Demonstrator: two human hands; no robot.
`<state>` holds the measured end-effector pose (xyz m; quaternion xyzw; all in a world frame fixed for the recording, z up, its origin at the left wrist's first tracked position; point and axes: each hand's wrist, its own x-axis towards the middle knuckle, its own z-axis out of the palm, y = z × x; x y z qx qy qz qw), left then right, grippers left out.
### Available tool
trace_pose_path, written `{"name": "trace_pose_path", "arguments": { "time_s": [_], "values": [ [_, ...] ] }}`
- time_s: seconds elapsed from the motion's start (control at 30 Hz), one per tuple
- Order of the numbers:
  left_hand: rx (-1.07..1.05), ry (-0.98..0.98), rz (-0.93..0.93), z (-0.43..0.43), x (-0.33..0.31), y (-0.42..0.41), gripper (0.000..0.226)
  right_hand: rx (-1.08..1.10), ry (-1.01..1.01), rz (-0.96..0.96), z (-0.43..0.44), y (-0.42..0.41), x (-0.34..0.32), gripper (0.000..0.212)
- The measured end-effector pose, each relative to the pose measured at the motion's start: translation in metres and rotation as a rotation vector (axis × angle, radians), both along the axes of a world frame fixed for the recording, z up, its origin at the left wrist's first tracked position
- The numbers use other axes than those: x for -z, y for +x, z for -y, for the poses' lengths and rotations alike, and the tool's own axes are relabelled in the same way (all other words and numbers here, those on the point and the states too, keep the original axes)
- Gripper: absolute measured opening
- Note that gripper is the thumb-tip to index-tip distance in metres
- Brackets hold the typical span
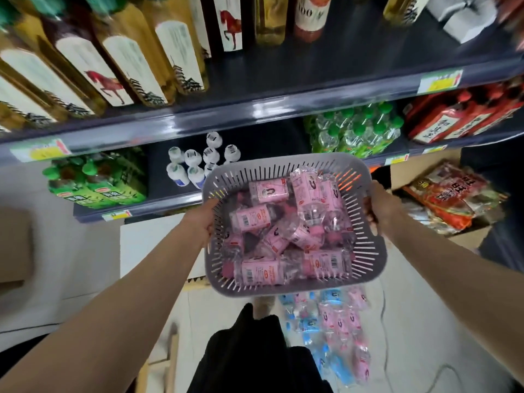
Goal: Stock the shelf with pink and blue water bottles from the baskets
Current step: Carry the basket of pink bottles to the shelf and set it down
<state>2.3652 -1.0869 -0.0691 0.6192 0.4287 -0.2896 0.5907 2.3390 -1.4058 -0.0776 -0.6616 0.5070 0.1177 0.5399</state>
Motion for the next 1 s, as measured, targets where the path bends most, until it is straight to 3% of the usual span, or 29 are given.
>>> {"name": "trace_pose_path", "arguments": {
  "time_s": [0.07, 0.17, 0.37, 0.7, 0.83, 0.9, 1.0],
  "values": [
    [-0.021, 0.033, 0.015, 0.008, 0.006, 0.013, 0.046, 0.016, 0.018, 0.021, 0.004, 0.016, 0.013, 0.044],
    [-0.007, 0.017, 0.011, 0.007, 0.027, 0.025, 0.027, 0.021, 0.031, 0.025, 0.007, 0.033, 0.03, 0.045],
    [-0.014, 0.0, -0.07, 0.001, 0.067, 0.039, 0.044, -0.022, 0.015, -0.03, 0.012, 0.05, 0.06, 0.05],
    [0.001, 0.026, -0.12, -0.004, 0.092, 0.051, 0.044, -0.011, 0.014, -0.05, 0.014, 0.057, 0.082, 0.051],
    [0.051, 0.03, -0.107, -0.005, 0.087, 0.044, 0.042, -0.069, 0.057, -0.062, 0.014, 0.055, 0.08, 0.042],
    [0.082, 0.025, -0.088, -0.001, 0.075, 0.041, 0.035, -0.234, -0.057, -0.115, 0.013, 0.056, 0.076, 0.033],
    [0.201, 0.114, -0.033, 0.005, 0.056, 0.037, 0.02, -0.576, -0.475, -0.234, 0.008, 0.054, 0.06, 0.038]
  ]
}}
